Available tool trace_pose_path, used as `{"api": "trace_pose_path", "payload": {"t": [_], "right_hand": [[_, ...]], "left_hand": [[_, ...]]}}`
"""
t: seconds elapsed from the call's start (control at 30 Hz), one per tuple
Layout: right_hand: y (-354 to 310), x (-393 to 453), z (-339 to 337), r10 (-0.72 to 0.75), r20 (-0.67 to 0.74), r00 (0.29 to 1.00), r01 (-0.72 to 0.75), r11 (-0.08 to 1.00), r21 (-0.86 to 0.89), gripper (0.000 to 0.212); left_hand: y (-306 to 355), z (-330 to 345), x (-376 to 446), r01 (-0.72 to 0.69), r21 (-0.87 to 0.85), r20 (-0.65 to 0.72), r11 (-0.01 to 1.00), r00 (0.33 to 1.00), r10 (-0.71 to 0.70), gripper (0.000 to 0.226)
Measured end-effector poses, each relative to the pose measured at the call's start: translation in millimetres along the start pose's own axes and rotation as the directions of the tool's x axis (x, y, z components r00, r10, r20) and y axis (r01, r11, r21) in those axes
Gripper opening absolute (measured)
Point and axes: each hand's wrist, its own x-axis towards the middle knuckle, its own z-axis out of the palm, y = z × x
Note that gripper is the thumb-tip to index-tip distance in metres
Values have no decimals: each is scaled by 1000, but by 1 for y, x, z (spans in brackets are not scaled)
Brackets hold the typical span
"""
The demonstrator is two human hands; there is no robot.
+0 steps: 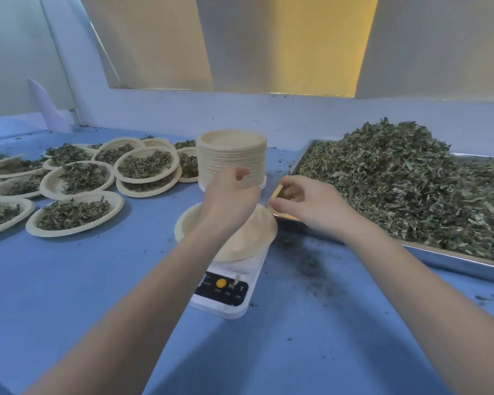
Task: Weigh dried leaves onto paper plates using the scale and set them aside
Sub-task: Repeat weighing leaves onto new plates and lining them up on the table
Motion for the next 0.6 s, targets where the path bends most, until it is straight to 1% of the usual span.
{"api": "trace_pose_path", "payload": {"t": [0.07,0.17,0.27,0.33,0.37,0.43,0.47,0.5,0.53,0.6], "right_hand": [[17,-2,-22,76,-46,996,-81,986,-144,52],[43,-6,-59,212,5,977,-191,894,-405,61],[69,-11,-87,312,19,950,-252,800,-545,72],[86,-11,-101,375,13,927,-292,742,-604,80],[94,-9,-106,427,14,904,-324,706,-630,84],[106,-6,-113,566,56,823,-391,634,-668,90],[112,-5,-114,625,96,775,-417,620,-665,88],[116,-3,-113,656,134,742,-442,630,-638,80],[122,0,-110,662,159,732,-460,654,-601,72],[131,6,-101,626,186,757,-442,701,-560,60]], "left_hand": [[18,32,3,-35,4,92,999,995,35,34],[35,80,10,3,4,232,1000,973,-4,33],[43,123,20,16,76,355,997,934,-42,40],[46,147,31,-9,161,397,987,916,-56,45],[46,156,38,-12,218,407,976,910,-80,45],[44,170,52,6,375,411,927,896,-172,45],[42,175,59,23,460,406,888,884,-233,47],[40,178,64,38,532,401,846,868,-291,50],[37,182,68,40,586,403,810,852,-334,52],[34,191,73,-7,634,434,773,831,-348,59]]}}
